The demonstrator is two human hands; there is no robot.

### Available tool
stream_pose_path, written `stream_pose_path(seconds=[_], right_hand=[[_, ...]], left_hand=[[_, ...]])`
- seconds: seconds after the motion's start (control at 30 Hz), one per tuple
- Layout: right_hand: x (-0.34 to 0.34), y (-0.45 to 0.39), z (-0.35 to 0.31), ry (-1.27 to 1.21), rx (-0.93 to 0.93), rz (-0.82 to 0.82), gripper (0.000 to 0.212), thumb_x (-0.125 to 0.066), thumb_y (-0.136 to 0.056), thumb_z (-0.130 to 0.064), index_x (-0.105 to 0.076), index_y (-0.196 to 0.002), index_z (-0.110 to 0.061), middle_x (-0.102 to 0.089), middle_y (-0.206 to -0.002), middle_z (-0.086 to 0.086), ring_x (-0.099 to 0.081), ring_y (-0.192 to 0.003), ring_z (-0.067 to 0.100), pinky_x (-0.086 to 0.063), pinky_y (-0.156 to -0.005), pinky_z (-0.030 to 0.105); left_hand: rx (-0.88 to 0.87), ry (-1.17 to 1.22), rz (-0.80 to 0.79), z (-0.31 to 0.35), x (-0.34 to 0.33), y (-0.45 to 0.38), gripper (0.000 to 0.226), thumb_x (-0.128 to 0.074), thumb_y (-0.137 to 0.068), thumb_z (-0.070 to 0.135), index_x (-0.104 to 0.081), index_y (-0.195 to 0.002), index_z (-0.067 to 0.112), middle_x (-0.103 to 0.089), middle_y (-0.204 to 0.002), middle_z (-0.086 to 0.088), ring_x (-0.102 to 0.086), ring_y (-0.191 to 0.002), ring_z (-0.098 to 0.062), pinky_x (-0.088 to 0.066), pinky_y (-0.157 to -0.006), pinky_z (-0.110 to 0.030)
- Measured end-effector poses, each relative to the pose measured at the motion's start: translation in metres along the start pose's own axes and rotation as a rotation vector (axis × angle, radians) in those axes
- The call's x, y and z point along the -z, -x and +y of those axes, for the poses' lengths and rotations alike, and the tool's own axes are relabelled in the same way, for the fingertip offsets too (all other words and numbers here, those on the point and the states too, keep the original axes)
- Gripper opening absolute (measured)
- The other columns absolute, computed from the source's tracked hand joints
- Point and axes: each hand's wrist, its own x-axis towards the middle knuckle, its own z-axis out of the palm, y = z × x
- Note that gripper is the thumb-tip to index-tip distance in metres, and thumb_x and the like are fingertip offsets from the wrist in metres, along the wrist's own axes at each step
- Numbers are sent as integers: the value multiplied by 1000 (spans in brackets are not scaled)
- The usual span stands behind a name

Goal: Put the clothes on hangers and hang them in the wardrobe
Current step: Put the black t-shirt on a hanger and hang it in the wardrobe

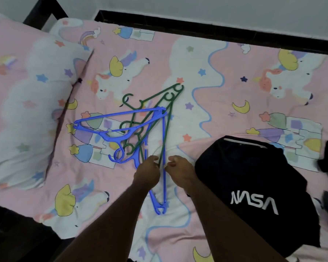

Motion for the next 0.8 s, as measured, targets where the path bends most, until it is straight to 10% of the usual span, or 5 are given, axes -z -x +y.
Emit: stream_pose_path(seconds=[0.23,0.4,0.6,0.8], right_hand=[[-35,-18,-19,-161,-88,92,31,-71,-81,-26,-67,-106,-10,-70,-95,13,-68,-94,34,-56,-87,52],[-35,1,-49,-384,-106,126,9,-70,-85,-8,-61,-88,-9,-68,-85,12,-67,-70,22,-61,-61,36],[-29,20,-70,-313,44,252,14,-63,-78,-24,-63,-92,-23,-70,-84,2,-69,-82,29,-57,-81,50],[18,70,-72,-477,-54,356,17,-62,-89,-4,-63,-90,-21,-69,-87,9,-63,-72,22,-58,-70,38]], left_hand=[[-27,294,-35,-11,26,-7,34,-46,-97,4,-66,-122,17,-68,-118,-2,-62,-98,-17,-47,-85,-25],[-51,431,42,-20,48,-3,24,-50,-95,6,-68,-104,21,-71,-99,3,-66,-92,-16,-50,-78,-27],[-96,366,285,-31,68,-3,24,-57,-90,11,-69,-110,16,-66,-107,-7,-64,-96,-25,-51,-85,-34],[222,933,-204,12,97,25,19,-57,-101,31,-58,-115,19,-70,-94,-6,-67,-73,-21,-48,-65,-29]])
